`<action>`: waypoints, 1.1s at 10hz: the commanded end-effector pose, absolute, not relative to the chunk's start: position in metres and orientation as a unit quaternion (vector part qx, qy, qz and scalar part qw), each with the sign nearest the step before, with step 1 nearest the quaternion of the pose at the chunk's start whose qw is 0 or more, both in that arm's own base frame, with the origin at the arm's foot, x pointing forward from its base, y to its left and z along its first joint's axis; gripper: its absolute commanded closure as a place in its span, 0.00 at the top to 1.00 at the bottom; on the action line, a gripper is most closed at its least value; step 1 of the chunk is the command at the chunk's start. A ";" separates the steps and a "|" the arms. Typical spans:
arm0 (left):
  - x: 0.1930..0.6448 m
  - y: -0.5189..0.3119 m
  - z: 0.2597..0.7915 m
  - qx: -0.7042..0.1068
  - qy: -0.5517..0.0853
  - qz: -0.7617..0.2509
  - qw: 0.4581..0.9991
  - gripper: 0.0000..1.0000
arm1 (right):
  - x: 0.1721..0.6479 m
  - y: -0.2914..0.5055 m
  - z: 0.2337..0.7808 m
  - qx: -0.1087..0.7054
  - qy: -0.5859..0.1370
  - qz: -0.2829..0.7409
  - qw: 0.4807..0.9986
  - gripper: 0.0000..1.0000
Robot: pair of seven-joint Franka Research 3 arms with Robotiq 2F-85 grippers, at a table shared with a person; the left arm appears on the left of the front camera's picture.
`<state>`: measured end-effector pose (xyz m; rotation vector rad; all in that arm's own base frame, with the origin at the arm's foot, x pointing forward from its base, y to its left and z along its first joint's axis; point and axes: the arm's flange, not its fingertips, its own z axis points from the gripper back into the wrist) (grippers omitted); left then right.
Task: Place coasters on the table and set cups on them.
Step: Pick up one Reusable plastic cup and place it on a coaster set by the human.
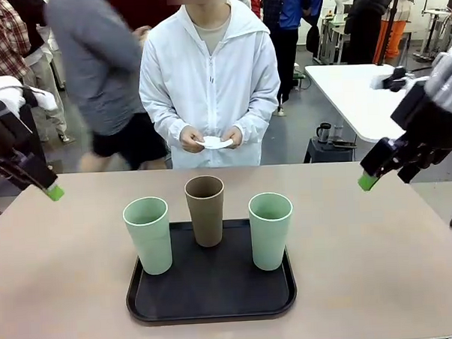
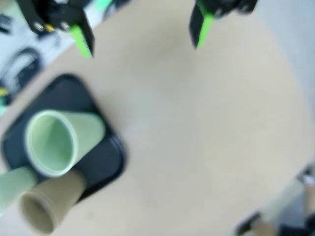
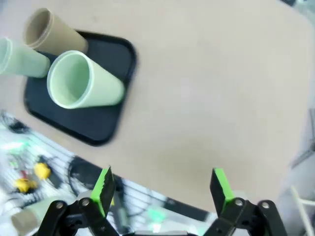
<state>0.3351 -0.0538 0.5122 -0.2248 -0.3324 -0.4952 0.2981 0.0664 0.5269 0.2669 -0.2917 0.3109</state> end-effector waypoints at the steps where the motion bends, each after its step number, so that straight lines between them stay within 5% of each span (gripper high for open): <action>1: 0.362 -0.014 0.512 -0.370 -0.170 -0.219 0.887 1.00 | 0.337 0.024 0.524 0.401 -0.112 0.085 0.905 1.00; 3: 0.379 0.018 0.500 -0.511 -0.166 -0.174 0.825 1.00 | 0.351 -0.021 0.500 0.519 -0.103 0.028 0.848 1.00; 5: 0.386 0.041 0.482 -0.570 -0.128 -0.103 0.805 1.00 | 0.343 -0.059 0.481 0.559 -0.094 0.006 0.824 1.00; 11: 0.375 0.100 0.453 -0.567 -0.062 0.025 0.821 1.00 | 0.317 -0.111 0.451 0.557 -0.097 -0.031 0.824 1.00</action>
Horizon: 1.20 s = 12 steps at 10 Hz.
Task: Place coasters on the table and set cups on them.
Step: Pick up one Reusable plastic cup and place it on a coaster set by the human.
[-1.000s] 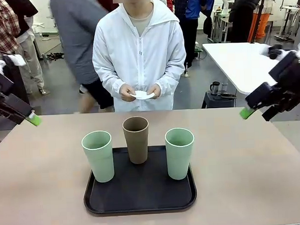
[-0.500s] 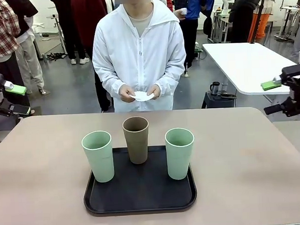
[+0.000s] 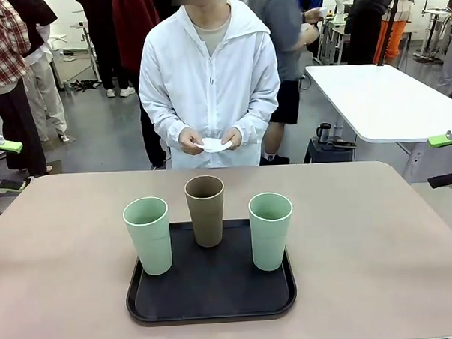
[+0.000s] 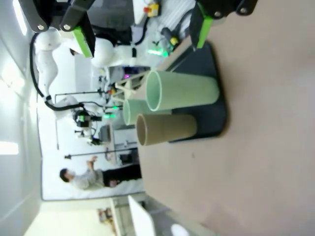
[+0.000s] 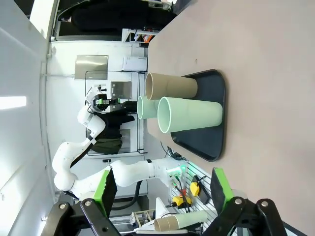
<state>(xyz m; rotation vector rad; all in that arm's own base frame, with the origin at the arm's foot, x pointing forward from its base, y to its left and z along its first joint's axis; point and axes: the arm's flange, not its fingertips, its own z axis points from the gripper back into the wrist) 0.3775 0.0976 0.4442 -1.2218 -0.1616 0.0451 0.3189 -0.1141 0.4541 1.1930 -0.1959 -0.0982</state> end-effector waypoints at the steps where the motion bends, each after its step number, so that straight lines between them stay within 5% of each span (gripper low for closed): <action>1: 0.374 0.108 0.449 -0.566 -0.060 0.031 0.822 1.00 | 0.317 -0.112 0.450 0.555 -0.096 -0.029 0.826 1.00; 12: 0.353 0.154 0.431 -0.533 -0.070 0.073 0.840 1.00 | 0.320 -0.110 0.453 0.547 -0.089 -0.043 0.832 1.00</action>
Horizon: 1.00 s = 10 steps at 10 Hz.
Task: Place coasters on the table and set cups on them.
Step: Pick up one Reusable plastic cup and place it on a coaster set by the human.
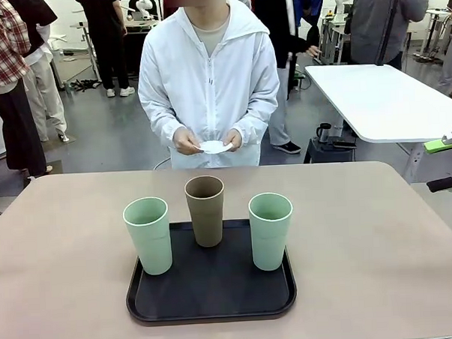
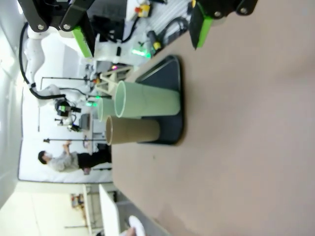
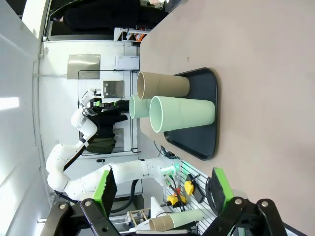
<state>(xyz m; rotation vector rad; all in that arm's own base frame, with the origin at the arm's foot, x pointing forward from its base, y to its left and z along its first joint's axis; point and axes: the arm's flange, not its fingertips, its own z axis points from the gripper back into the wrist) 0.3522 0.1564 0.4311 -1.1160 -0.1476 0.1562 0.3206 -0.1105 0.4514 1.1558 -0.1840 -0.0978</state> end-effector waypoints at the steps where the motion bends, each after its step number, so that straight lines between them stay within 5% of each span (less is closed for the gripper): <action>1: 0.353 0.154 0.431 -0.533 -0.070 0.073 0.840 1.00 | 0.320 -0.110 0.453 0.547 -0.089 -0.043 0.832 1.00; 10: 0.353 0.154 0.431 -0.533 -0.070 0.073 0.840 1.00 | 0.320 -0.110 0.453 0.547 -0.089 -0.043 0.832 1.00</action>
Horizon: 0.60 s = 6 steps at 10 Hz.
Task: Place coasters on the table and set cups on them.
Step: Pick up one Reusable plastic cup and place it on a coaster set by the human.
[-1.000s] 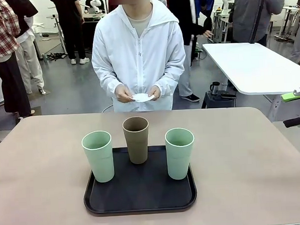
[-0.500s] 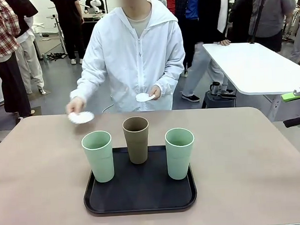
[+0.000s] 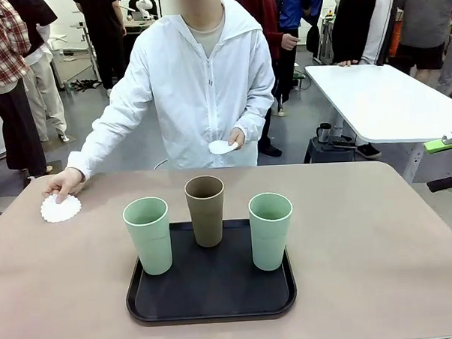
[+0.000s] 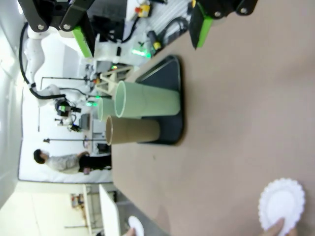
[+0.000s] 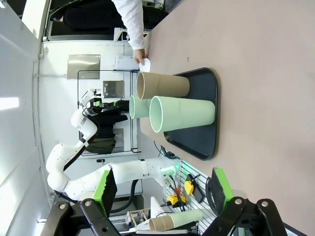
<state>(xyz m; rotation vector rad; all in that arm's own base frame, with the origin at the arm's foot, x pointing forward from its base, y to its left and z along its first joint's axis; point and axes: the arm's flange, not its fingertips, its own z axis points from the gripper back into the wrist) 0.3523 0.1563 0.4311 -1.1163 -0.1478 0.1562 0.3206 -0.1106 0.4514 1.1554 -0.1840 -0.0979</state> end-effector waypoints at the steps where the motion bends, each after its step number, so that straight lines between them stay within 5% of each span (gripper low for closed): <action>1: 0.353 0.154 0.431 -0.533 -0.070 0.073 0.840 1.00 | 0.320 -0.110 0.453 0.547 -0.089 -0.043 0.832 1.00; 6: 0.353 0.154 0.431 -0.533 -0.070 0.073 0.840 1.00 | 0.320 -0.110 0.453 0.547 -0.089 -0.043 0.832 1.00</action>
